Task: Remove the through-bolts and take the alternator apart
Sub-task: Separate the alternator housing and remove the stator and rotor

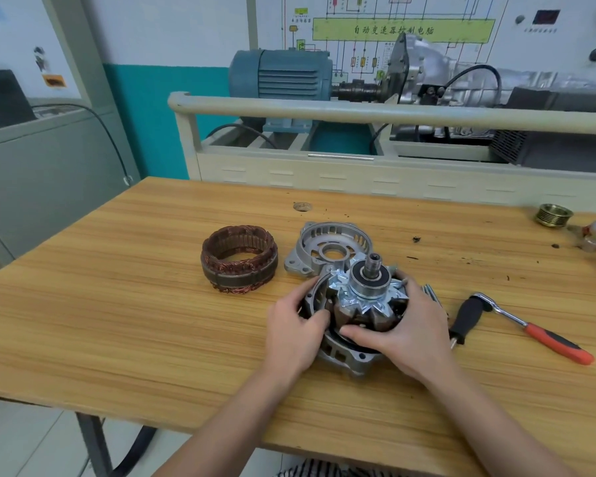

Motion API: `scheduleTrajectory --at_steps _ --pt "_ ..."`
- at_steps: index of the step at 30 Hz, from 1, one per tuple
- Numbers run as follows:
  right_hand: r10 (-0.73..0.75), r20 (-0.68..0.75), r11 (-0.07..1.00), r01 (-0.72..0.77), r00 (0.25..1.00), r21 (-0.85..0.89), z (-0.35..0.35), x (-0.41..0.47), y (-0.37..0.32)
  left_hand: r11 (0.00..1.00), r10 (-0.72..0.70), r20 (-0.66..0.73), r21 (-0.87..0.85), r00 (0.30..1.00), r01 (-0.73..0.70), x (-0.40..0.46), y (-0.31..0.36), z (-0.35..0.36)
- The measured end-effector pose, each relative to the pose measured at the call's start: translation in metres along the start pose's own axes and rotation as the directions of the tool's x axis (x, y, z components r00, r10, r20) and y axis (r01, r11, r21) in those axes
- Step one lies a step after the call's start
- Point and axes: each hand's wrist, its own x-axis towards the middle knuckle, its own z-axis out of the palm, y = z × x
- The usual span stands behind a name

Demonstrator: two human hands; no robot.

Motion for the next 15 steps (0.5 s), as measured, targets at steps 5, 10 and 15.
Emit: scheduleTrajectory --at_steps 5,10,15 --pt "0.013 -0.032 1.000 -0.013 0.999 -0.007 0.0022 -0.0024 -0.0007 1.000 -0.010 0.006 0.013 1.000 0.010 0.0045 -0.0022 -0.0012" --pt "0.026 -0.044 1.000 -0.027 0.999 -0.016 0.0036 -0.0040 -0.0006 0.999 -0.010 0.028 0.045 1.000 0.009 0.0076 -0.0021 -0.0019" --pt "0.025 -0.059 1.000 -0.026 0.998 -0.006 0.0055 -0.0053 -0.0002 0.999 -0.017 0.037 0.032 0.999 0.016 0.0075 -0.0014 -0.0038"
